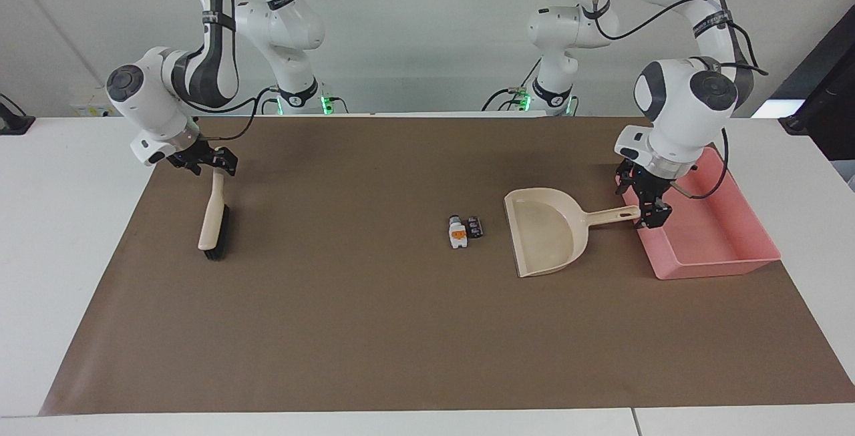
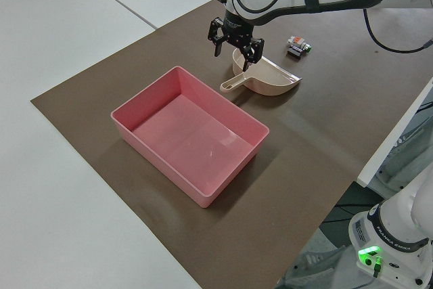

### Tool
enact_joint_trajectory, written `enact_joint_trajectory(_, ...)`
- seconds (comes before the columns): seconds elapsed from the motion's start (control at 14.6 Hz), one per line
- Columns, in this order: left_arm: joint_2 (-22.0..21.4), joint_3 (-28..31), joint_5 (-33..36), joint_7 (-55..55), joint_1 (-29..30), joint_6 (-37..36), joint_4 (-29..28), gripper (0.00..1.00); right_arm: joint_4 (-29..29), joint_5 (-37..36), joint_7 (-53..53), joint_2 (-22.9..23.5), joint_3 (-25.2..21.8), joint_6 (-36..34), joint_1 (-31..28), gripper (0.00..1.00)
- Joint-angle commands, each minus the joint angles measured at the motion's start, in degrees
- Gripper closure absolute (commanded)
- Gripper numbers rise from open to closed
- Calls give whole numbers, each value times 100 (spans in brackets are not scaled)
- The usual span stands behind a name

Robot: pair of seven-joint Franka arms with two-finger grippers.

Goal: Clean e-waste and dump in bin
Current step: 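Grasp the dustpan handle with the left gripper while the right gripper grasps the brush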

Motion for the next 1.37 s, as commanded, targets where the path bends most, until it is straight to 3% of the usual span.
enact_joint_trajectory(0.0, 61, 46, 80, -112, -61, 281, -240, 3, -172, 19, -141, -189, 51, 102, -96, 23)
enact_joint_trajectory(0.14, -9, 46, 89, -129, -96, 527, -504, 3, -146, 19, -141, -189, 60, 67, -87, 35)
enact_joint_trajectory(0.41, -158, 46, 80, -366, -228, 739, -917, 3, -137, 19, -124, -172, 60, 67, -43, 36)
enact_joint_trajectory(0.48, -220, 46, 89, -393, -255, 722, -1014, 3, -137, 19, -124, -172, 60, 58, -35, 42)
enact_joint_trajectory(0.55, -229, 46, 89, -393, -246, 669, -1032, 3, -129, 19, -124, -172, 60, 49, -35, 53)
enact_joint_trajectory(0.69, -247, 46, 80, -393, -220, 546, -1024, 3, -120, 28, -72, -172, 69, 49, -35, 94)
enact_joint_trajectory(0.76, -256, 37, 80, -402, -211, 485, -1024, 3, -94, 45, -54, -154, 69, 49, -35, 100)
enact_joint_trajectory(0.96, -291, 37, 80, -454, -246, 440, -1059, 3, 125, 142, 104, -93, 77, -152, 219, 100)
enact_joint_trajectory(1.31, -379, 37, 80, -657, -264, 870, -1401, 9, 1048, 133, 245, -5, 121, -1214, 693, 100)
